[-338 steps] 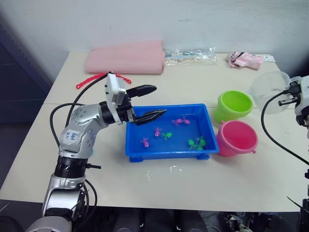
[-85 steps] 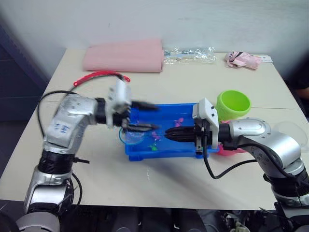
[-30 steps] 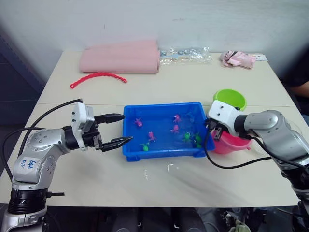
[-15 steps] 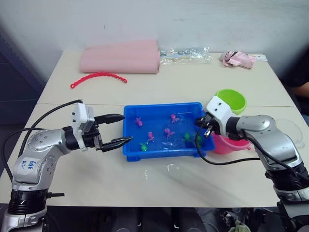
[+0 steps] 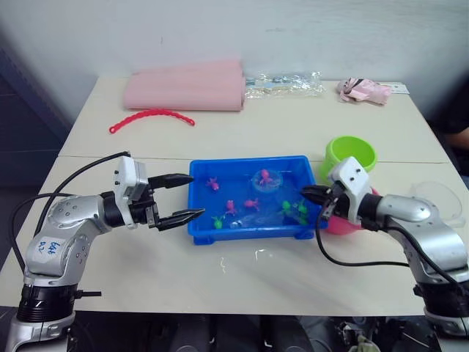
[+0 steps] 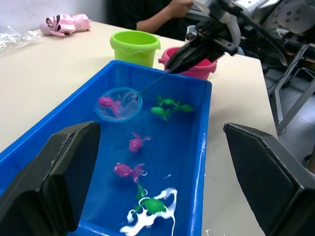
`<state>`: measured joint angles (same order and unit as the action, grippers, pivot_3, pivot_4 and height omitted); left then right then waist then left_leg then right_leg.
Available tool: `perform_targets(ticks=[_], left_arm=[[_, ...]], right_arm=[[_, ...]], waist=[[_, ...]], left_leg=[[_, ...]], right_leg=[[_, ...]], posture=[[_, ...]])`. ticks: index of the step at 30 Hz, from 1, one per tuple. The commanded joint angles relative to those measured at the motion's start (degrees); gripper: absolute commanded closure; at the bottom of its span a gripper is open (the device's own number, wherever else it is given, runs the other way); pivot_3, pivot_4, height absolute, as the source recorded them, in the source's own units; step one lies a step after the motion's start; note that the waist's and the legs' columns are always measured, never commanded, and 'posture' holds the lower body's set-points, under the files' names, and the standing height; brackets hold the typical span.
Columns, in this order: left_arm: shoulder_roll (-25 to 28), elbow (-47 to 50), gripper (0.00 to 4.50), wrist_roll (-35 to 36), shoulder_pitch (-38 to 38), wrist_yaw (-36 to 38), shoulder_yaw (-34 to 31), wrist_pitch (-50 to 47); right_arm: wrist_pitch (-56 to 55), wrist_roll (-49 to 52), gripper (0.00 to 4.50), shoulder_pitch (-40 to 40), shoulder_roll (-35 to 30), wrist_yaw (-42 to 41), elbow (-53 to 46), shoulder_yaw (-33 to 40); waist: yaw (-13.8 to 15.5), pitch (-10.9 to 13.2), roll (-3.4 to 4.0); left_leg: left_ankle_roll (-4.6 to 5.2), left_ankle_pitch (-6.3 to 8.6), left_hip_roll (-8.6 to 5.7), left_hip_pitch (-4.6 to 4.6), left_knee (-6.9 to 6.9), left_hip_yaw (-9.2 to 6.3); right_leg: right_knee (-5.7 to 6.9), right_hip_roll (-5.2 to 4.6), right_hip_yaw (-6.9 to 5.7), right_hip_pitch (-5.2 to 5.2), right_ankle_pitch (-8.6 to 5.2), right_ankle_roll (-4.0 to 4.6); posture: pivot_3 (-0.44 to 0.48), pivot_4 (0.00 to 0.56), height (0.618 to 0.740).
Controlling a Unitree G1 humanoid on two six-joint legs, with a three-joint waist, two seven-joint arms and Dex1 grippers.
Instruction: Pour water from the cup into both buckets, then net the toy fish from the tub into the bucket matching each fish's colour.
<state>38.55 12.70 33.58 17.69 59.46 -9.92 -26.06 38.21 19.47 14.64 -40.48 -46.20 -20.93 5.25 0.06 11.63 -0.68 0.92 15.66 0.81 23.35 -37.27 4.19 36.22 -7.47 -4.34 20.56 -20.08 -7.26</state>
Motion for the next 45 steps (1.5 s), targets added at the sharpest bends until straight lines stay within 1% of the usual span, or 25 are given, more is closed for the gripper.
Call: perform_targets(ticks=[1, 5, 10, 12, 16, 20, 24, 27, 29, 33, 39, 40, 42, 45], left_arm=[[-0.51, -0.26, 0.14, 2.30, 1.64, 1.28, 0.37, -0.23], [-1.03, -1.76, 0.14, 2.61, 2.98, 2.33, 1.38, -0.42], [-3.22, -4.98, 0.14, 2.31, 7.03, 3.06, 3.32, 0.21], [-3.73, -5.95, 0.14, 2.15, 8.21, 3.54, 3.95, 0.44], [-5.34, -8.54, 0.14, 1.32, 11.46, 5.02, 6.15, 1.32], [-6.96, -10.62, 0.14, 0.65, 13.29, 6.22, 7.79, 2.64], [-8.74, -12.19, 0.14, 0.27, 14.85, 6.98, 9.19, 3.70], [-9.53, -13.07, 0.14, -0.12, 15.47, 7.35, 9.61, 4.26], [-10.01, -13.79, 0.14, -0.40, 15.85, 7.58, 9.92, 4.67], [-10.70, -14.69, 0.14, -0.87, 16.19, 7.78, 10.20, 5.52], [-11.26, -14.04, 0.14, -0.98, 15.42, 7.63, 10.39, 5.76], [-11.26, -13.91, 0.14, -0.95, 15.30, 7.63, 10.39, 5.70], [-11.28, -13.67, 0.14, -0.89, 15.16, 7.56, 10.42, 5.52], [-11.38, -13.47, 0.14, -0.88, 15.06, 7.45, 10.52, 5.36]], right_arm=[[0.27, 2.57, 4.50, -4.02, -1.55, 0.26, -6.26, 4.92], [-0.64, 4.17, 4.50, -9.64, -1.43, 1.66, -10.63, 9.72], [-4.07, 6.10, 4.50, -21.03, 0.03, 1.46, -17.17, 18.71], [-5.34, 6.52, 4.50, -23.87, 0.49, 1.66, -18.63, 20.71], [-4.94, 10.96, 4.50, -29.32, 2.91, 2.89, -22.47, 30.29], [-6.43, 13.33, 4.50, -33.07, 3.39, 2.25, -23.75, 37.75], [-11.44, 13.09, 4.50, -37.29, 4.61, 0.86, -22.97, 43.91], [-20.82, 6.83, 4.50, -40.98, 4.69, -2.29, -19.83, 46.11], [-30.07, 1.12, 4.50, -43.70, 4.68, -4.53, -16.17, 46.49], [-45.32, -8.97, 4.50, -46.36, 3.53, -5.19, -8.92, 46.30], [-65.57, -21.69, 4.50, -45.65, 0.81, 0.00, 0.39, 45.21], [-68.28, -25.04, 4.50, -44.80, 0.39, 2.48, 1.81, 45.43], [-72.35, -29.53, 4.50, -43.22, -0.45, 6.06, 4.14, 45.38], [-76.93, -33.18, 4.50, -41.36, -1.59, 9.61, 6.33, 44.25]], waist=[[-0.02, 0.00, 0.00], [0.01, 0.00, 0.00], [0.52, -0.01, 0.00], [0.82, -0.01, -0.02], [0.87, -0.02, -0.01], [1.31, -0.03, 0.01], [1.32, -0.04, -0.01], [1.31, -0.04, -0.01], [1.29, -0.04, -0.01], [1.27, -0.04, -0.01], [1.09, -0.04, 0.00], [1.07, -0.04, -0.01], [1.07, -0.04, -0.01], [1.12, -0.04, -0.01]], left_leg=[[0.00, 0.00, 0.00, 0.00, 0.00, 0.00], [0.00, 0.00, 0.00, -0.03, 0.00, 0.00], [0.00, 0.00, 0.00, -0.04, 0.01, -0.02], [0.01, 0.00, -0.02, -0.05, 0.00, -0.01], [0.04, -0.04, -0.04, -0.10, -0.01, 0.02], [0.02, -0.07, -0.03, -0.13, 0.02, 0.01], [0.03, -0.07, -0.06, -0.13, 0.02, 0.02], [0.03, -0.07, -0.05, -0.13, 0.02, 0.02], [0.04, -0.08, -0.09, -0.14, 0.02, 0.05], [0.04, -0.09, -0.09, -0.16, 0.01, 0.05], [0.00, -0.12, -0.09, -0.21, 0.02, 0.09], [-0.02, -0.13, -0.08, -0.23, 0.03, 0.10], [-0.06, -0.15, -0.06, -0.24, 0.02, 0.09], [-0.07, -0.17, -0.07, -0.24, 0.01, 0.08]], right_leg=[[0.00, 0.00, 0.00, -0.01, 0.00, 0.00], [0.00, -0.01, 0.01, -0.02, 0.00, 0.00], [-0.01, 0.02, 0.00, -0.06, 0.00, 0.00], [0.00, 0.03, 0.01, -0.07, 0.00, 0.00], [-0.11, 0.03, 0.08, -0.07, 0.00, -0.01], [-0.10, 0.05, 0.10, -0.08, 0.01, -0.01], [-0.11, 0.05, 0.11, -0.09, 0.00, -0.01], [-0.12, 0.06, 0.10, -0.09, 0.00, -0.01], [-0.12, 0.05, 0.12, -0.09, 0.00, -0.01], [-0.09, 0.05, 0.14, -0.09, 0.01, -0.02], [-0.08, 0.05, 0.19, -0.09, 0.01, -0.02], [-0.08, 0.06, 0.20, -0.09, 0.01, -0.02], [-0.06, 0.07, 0.20, -0.09, 0.01, -0.01], [-0.06, 0.05, 0.20, -0.09, 0.00, -0.01]], posture=[[0.000, 0.150, 0.740], [0.000, 0.150, 0.740], [0.000, 0.150, 0.740], [0.000, 0.150, 0.740], [0.000, 0.150, 0.740], [0.000, 0.150, 0.740], [0.000, 0.150, 0.740], [0.000, 0.150, 0.740], [0.000, 0.150, 0.740], [0.000, 0.150, 0.740], [0.000, 0.150, 0.740], [0.000, 0.150, 0.740], [0.000, 0.150, 0.740], [0.000, 0.150, 0.740]])
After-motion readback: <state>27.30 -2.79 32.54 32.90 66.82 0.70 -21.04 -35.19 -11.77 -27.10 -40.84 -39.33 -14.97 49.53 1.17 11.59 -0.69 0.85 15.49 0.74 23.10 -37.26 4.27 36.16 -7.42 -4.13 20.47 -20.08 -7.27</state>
